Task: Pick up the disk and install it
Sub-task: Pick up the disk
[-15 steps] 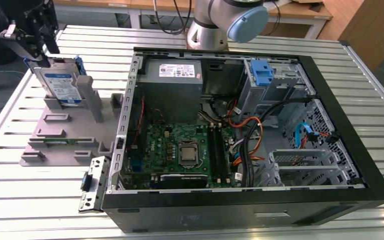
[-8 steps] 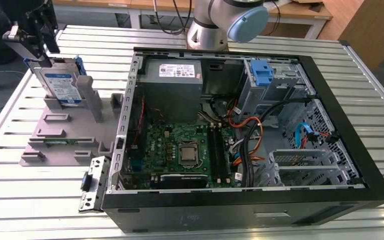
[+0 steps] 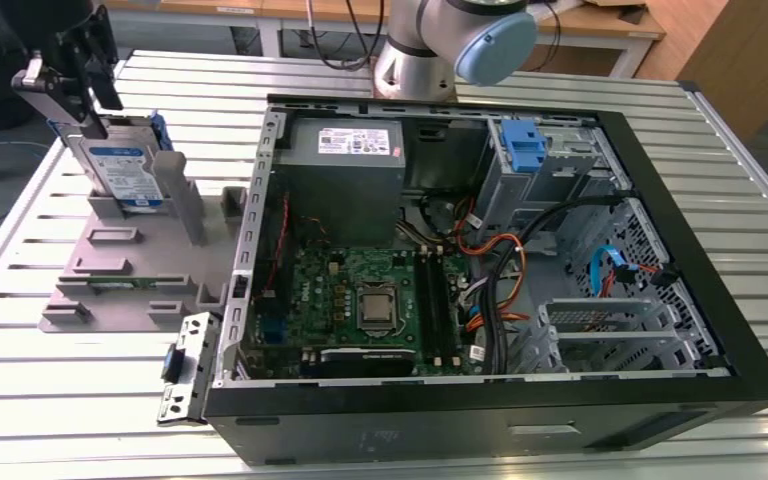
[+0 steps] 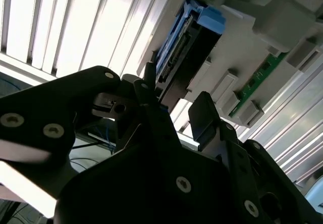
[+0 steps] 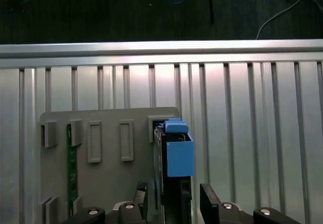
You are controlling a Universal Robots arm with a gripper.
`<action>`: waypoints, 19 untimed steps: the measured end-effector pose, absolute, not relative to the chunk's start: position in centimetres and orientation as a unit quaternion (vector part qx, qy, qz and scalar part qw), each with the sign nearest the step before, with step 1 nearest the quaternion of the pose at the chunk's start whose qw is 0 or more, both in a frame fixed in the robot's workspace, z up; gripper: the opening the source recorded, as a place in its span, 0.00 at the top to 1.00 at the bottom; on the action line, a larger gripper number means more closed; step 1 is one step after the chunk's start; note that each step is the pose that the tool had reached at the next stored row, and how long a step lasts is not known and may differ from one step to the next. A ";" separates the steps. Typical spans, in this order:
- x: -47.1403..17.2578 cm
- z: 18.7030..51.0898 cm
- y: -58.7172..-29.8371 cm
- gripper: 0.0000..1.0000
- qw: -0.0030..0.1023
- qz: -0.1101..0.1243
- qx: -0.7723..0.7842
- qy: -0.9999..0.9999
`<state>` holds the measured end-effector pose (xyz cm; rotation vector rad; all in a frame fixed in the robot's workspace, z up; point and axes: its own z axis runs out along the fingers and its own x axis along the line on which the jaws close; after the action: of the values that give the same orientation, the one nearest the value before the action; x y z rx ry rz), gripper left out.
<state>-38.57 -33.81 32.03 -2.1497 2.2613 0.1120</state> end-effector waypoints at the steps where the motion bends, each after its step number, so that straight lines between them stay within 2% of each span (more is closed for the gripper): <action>1: -38.6 32.0 -33.8 0.47 0.012 0.038 -0.689 0.724; 5: -38.6 31.9 -33.8 0.47 0.015 0.041 -0.693 0.720; 15: -38.6 31.2 -33.8 0.47 0.014 0.042 -0.723 0.689; 19: -38.6 31.0 -33.8 0.47 0.017 0.046 -0.729 0.683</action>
<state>-38.57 -33.81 30.97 -2.2664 2.1222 0.1421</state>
